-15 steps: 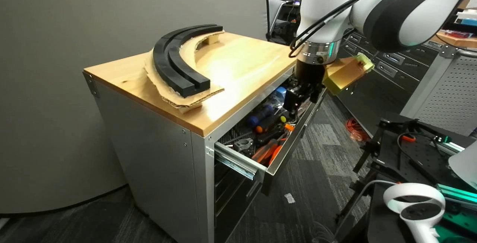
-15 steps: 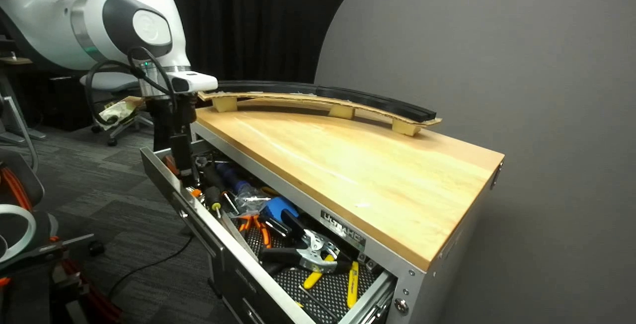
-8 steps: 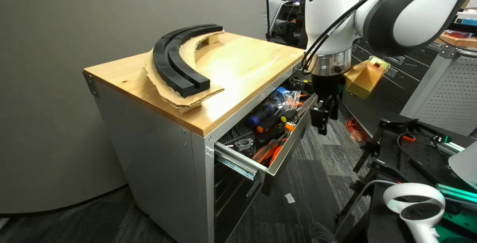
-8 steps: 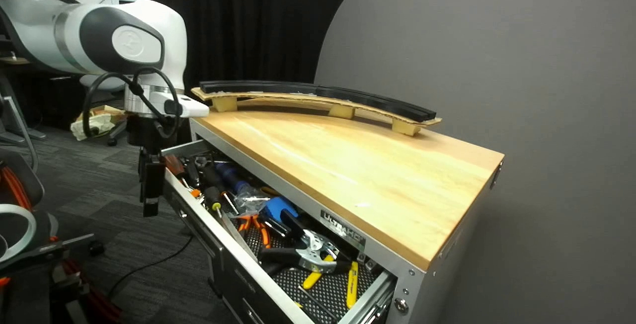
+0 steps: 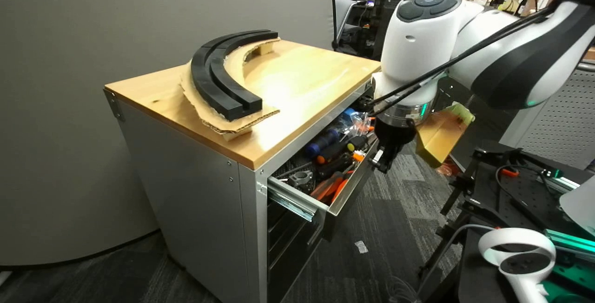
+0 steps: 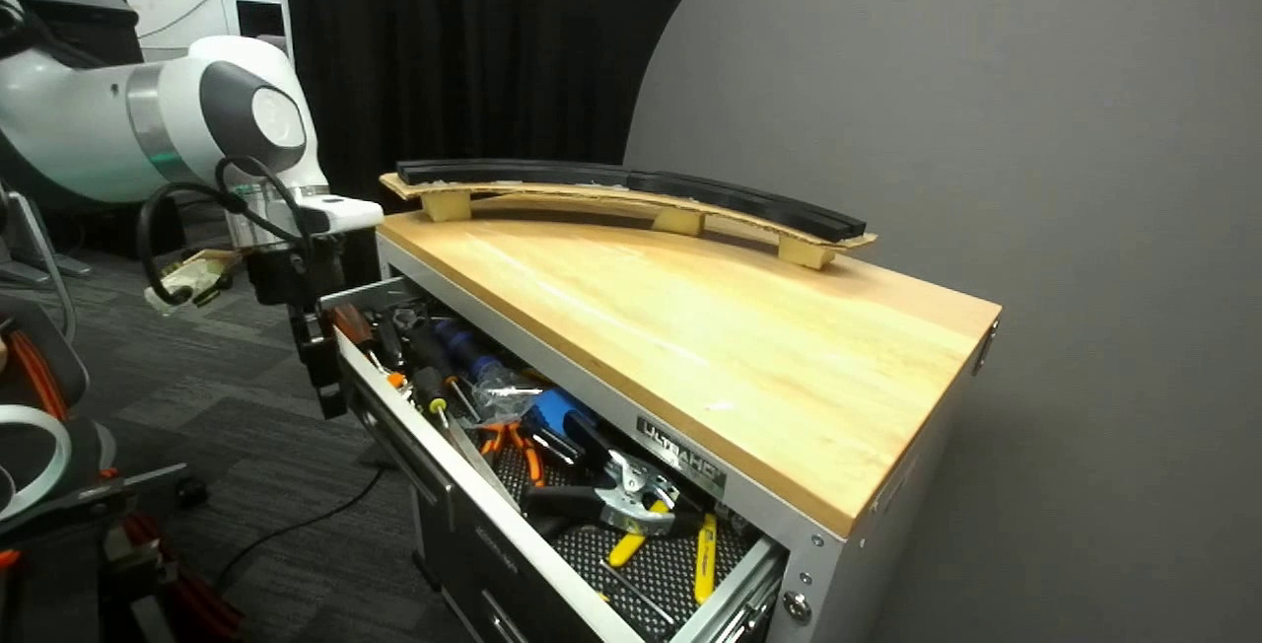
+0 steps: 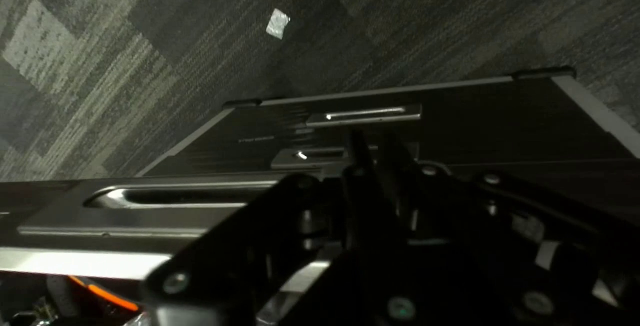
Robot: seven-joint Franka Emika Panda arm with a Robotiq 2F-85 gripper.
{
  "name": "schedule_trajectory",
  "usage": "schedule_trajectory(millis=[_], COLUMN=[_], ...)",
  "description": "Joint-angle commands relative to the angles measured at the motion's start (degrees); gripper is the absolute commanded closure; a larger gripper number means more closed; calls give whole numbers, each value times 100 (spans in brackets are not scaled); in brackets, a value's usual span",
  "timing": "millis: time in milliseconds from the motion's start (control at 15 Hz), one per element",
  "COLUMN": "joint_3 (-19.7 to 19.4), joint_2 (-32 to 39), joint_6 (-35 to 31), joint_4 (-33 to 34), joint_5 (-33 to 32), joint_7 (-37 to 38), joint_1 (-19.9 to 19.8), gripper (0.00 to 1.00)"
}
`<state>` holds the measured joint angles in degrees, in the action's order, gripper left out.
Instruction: Put the screwdriver in the drawer and close it
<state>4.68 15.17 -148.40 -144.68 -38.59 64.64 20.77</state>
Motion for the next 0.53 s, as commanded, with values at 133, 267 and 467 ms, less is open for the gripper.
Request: schedule_trajectory(millis=[133,267,467], joint_3=[-368,-291,-146], joint_2=[739,1039,1475], joint_6=[-54,8,117], joint_4=[983,1311,1808], joint_5=[-2310,-3022,-3825], joint_7=[2046,2584,3096], joint_1=[426,364,277], gripper=[98,98,97])
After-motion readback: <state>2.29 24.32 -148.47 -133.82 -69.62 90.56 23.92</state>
